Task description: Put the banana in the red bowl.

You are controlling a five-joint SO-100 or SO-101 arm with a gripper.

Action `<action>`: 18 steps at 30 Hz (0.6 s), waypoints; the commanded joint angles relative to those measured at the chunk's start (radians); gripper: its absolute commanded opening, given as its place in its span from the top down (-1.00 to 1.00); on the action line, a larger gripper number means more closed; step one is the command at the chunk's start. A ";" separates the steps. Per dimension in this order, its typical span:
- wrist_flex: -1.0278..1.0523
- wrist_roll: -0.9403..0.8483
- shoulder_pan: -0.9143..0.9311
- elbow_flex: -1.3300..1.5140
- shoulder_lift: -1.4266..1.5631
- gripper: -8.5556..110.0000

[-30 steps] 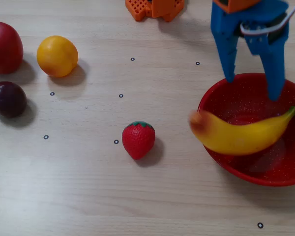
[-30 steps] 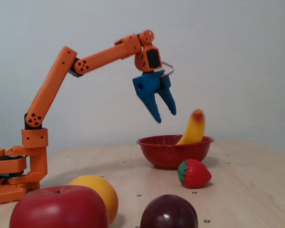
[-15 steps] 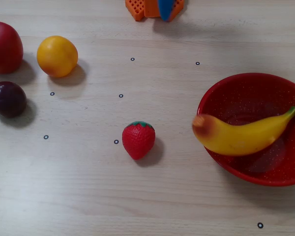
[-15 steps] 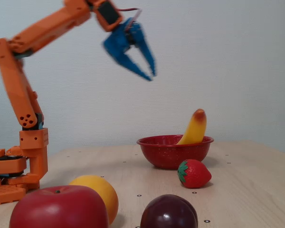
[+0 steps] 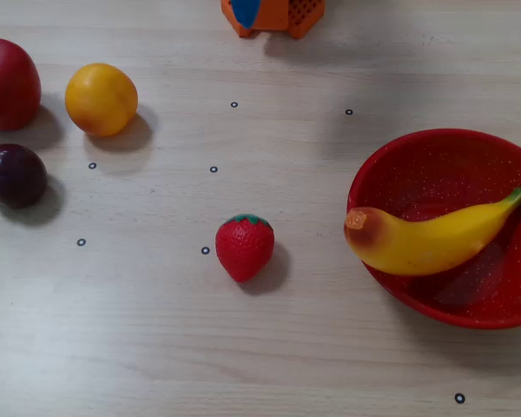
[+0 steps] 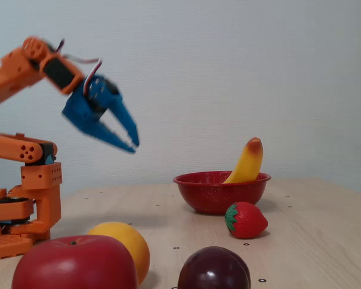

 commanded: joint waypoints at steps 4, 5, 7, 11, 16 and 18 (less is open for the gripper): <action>-0.071 -0.078 0.029 0.135 0.172 0.85; -0.077 -0.095 0.043 0.164 0.198 0.85; -0.100 -0.141 0.074 0.221 0.247 0.85; -0.209 -0.216 0.114 0.359 0.295 0.85; -0.393 -0.229 0.114 0.546 0.295 0.85; -0.405 -0.232 0.110 0.594 0.295 0.85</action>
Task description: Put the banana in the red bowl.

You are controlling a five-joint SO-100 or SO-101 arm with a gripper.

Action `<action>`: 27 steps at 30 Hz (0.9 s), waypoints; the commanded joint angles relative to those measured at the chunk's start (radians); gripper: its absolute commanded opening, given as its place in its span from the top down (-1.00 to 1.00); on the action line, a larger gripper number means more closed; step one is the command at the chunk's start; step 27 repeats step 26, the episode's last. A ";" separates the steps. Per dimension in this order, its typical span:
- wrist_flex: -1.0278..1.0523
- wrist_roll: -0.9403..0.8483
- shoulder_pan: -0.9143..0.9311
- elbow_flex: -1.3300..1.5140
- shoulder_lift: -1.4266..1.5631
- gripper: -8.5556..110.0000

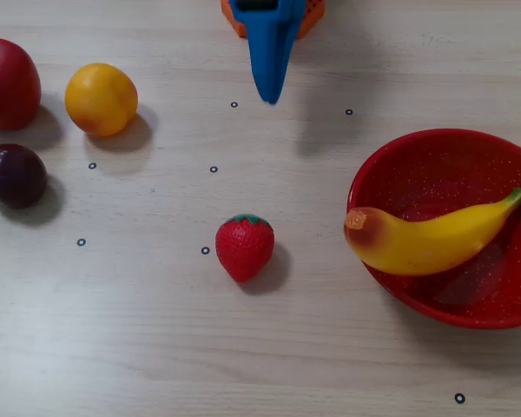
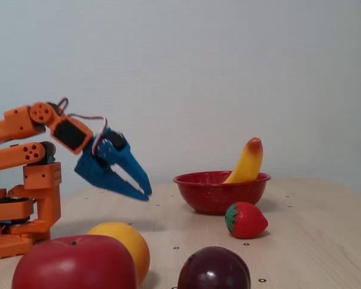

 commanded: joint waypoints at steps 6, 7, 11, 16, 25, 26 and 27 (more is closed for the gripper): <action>-0.029 -0.018 0.026 -0.029 0.015 0.85; -0.029 -0.018 0.026 -0.029 0.015 0.85; -0.028 -0.015 0.028 -0.029 0.015 0.85; -0.028 -0.015 0.028 -0.029 0.015 0.85; -0.028 -0.015 0.028 -0.029 0.015 0.85; -0.028 -0.015 0.028 -0.029 0.015 0.85; -0.028 -0.015 0.028 -0.029 0.015 0.85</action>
